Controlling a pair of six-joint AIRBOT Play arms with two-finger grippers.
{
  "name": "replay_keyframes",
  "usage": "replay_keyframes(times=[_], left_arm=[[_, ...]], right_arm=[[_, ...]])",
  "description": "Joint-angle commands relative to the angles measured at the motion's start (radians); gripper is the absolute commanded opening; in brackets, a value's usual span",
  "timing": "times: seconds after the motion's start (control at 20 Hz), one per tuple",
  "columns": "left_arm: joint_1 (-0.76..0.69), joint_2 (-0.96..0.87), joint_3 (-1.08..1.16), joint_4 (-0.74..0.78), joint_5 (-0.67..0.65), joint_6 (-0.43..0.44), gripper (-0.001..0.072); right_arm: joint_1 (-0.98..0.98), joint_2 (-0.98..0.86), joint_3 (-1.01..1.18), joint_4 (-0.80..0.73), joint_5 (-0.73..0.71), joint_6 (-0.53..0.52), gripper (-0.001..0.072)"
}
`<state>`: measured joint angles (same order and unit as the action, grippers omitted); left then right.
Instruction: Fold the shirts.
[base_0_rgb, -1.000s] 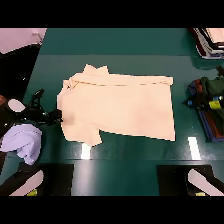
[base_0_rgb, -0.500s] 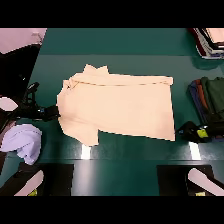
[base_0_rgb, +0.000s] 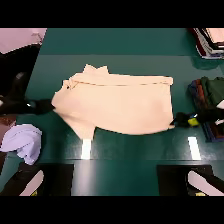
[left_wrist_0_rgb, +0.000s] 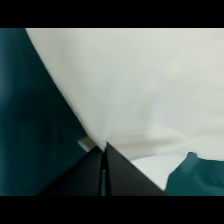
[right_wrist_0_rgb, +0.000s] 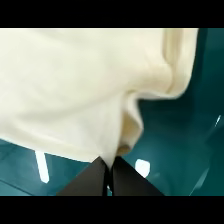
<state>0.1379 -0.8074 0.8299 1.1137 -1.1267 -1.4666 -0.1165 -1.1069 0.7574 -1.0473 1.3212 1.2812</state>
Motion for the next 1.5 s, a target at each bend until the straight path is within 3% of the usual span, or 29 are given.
replay_keyframes(times=[0.0, 0.25, 0.35, 0.65, 0.8, 1.05, 1.3, 1.45], left_arm=[[0.001, 0.082, 0.254, 0.0, -0.095, 0.0, 0.0022], [0.001, 0.09, 0.832, 0.0, -0.114, -0.005, 0.0022], [0.001, 0.09, 1.026, 0.0, -0.114, -0.047, 0.0022], [0.001, 0.09, 1.36, 0.0, -0.074, -0.127, 0.0021], [0.001, 0.072, 1.306, 0.003, -0.12, -0.132, 0.002], [0.001, -0.049, 0.938, -0.026, -0.23, -0.12, 0.0021], [-0.012, -0.317, 0.652, -0.026, -0.182, -0.066, 0.0022], [-0.079, -0.536, 0.623, -0.022, -0.056, -0.01, 0.0022]], right_arm=[[0.016, 0.135, 0.226, 0.007, 0.01, 0.003, 0.0015], [-0.046, 0.294, 0.735, 0.005, -0.003, 0.012, 0.0015], [-0.094, 0.335, 0.895, 0.005, -0.005, 0.012, 0.0015], [-0.219, 0.368, 1.144, -0.003, 0.049, 0.038, 0.0014], [-0.215, 0.292, 1.201, 0.0, 0.113, 0.076, 0.0014], [-0.215, 0.083, 1.115, 0.0, 0.224, 0.13, 0.0014], [-0.187, -0.166, 0.816, -0.003, 0.222, 0.133, 0.0014], [-0.08, -0.351, 0.771, -0.069, 0.164, 0.127, 0.0014]])
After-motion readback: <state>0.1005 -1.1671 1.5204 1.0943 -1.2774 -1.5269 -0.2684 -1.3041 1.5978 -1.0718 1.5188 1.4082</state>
